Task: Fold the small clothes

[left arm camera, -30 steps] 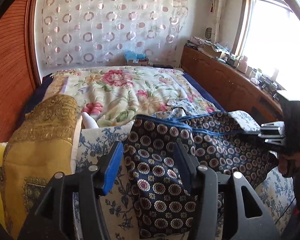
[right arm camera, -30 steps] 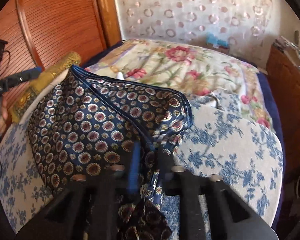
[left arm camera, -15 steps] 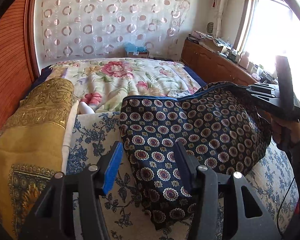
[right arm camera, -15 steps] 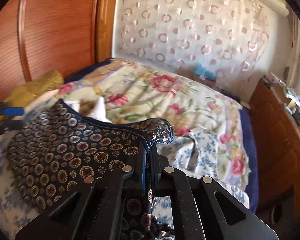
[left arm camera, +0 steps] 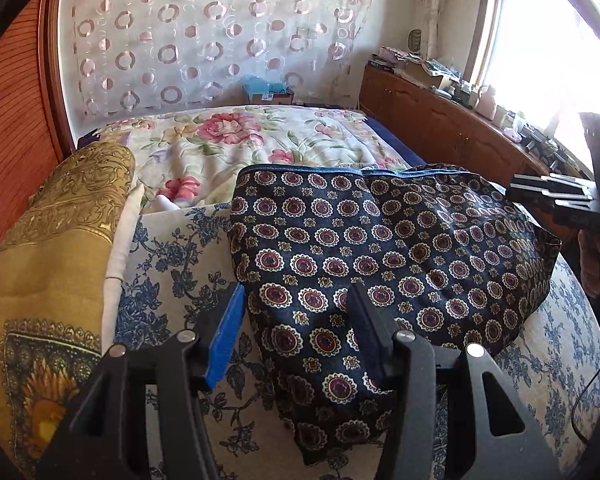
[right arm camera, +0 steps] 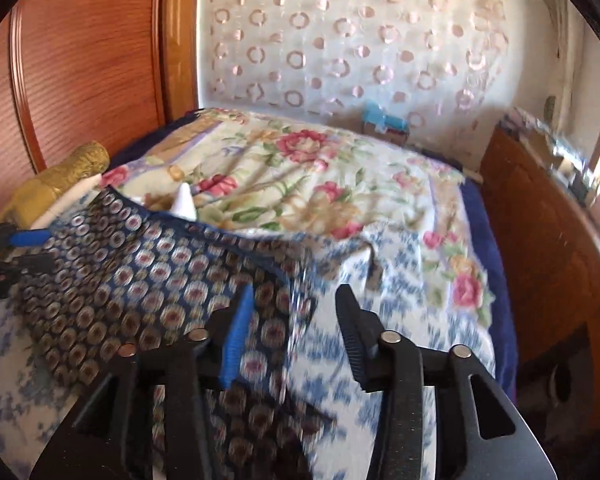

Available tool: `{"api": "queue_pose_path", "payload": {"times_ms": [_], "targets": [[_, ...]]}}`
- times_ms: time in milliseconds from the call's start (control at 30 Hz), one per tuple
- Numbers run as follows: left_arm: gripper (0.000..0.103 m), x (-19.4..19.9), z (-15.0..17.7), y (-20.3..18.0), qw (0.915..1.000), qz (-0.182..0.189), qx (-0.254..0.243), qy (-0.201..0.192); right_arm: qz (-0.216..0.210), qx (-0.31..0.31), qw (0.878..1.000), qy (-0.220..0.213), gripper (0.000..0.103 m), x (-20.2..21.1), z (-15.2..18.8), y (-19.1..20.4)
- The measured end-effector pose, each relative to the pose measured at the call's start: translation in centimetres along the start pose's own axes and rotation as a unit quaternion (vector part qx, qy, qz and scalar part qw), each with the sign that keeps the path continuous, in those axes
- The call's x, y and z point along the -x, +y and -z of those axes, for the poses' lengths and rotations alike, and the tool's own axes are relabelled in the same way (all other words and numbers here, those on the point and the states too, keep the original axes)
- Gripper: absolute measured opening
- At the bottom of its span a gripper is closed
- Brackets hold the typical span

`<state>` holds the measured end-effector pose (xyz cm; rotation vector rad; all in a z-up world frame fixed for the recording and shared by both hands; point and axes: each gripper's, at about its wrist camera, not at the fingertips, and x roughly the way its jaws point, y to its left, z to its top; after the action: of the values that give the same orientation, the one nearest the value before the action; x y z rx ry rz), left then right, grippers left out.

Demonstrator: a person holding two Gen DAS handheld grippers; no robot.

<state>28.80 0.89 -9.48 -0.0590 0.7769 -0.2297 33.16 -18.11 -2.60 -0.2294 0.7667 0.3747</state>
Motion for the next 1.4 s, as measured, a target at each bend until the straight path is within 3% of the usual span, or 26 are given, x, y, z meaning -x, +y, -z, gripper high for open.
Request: {"api": "queue_pose_path", "payload": {"times_ms": [200, 233, 300, 500, 767, 967, 1067, 1133, 1200, 1300, 1400], "targets": [[0.051, 0.1, 0.3, -0.4, 1.0, 0.0, -0.008, -0.001, -0.026, -0.024, 0.999, 0.028, 0.041, -0.6, 2.1, -0.3], [0.051, 0.2, 0.4, -0.5, 0.9999, -0.002, -0.01, -0.003, -0.032, -0.026, 0.999, 0.027, 0.035, -0.6, 2.2, -0.2], [0.051, 0.3, 0.4, -0.6, 0.9999, -0.003, -0.013, -0.006, -0.051, -0.017, 0.998, 0.017, 0.003, -0.4, 2.1, 0.2], [0.051, 0.6, 0.4, -0.1, 0.9998, -0.009, -0.007, -0.013, 0.015, 0.002, 0.997, -0.074, 0.0, 1.9, 0.1, 0.7], [0.051, 0.6, 0.6, 0.2, 0.9999, -0.01, -0.007, -0.012, 0.017, 0.004, 1.0, -0.024, 0.0, -1.9, -0.1, 1.0], [0.051, 0.6, 0.5, 0.1, 0.9999, -0.01, -0.006, -0.012, 0.014, -0.009, 1.0, -0.018, 0.0, -2.2, 0.3, 0.7], [0.051, 0.5, 0.5, 0.0, 0.9999, -0.01, -0.006, -0.012, 0.017, -0.02, 0.999, -0.018, 0.006, -1.8, 0.5, 0.5], [0.051, 0.5, 0.5, 0.0, 0.9998, -0.011, -0.005, -0.012, 0.024, -0.026, 0.999, -0.018, 0.021, -1.3, 0.8, 0.5], [0.051, 0.4, 0.4, 0.1, 0.9999, -0.011, -0.005, -0.012, 0.035, -0.033, 0.999, -0.019, 0.049, -0.7, 1.3, 0.6], [0.051, 0.3, 0.4, 0.1, 0.9999, -0.012, -0.005, -0.01, 0.025, -0.041, 0.999, -0.014, 0.06, -0.2, 2.2, 0.8], [0.051, 0.2, -0.3, 0.4, 0.9999, -0.015, -0.002, -0.007, 0.023, -0.044, 0.999, 0.004, 0.062, -1.3, 2.6, 0.7]]}}
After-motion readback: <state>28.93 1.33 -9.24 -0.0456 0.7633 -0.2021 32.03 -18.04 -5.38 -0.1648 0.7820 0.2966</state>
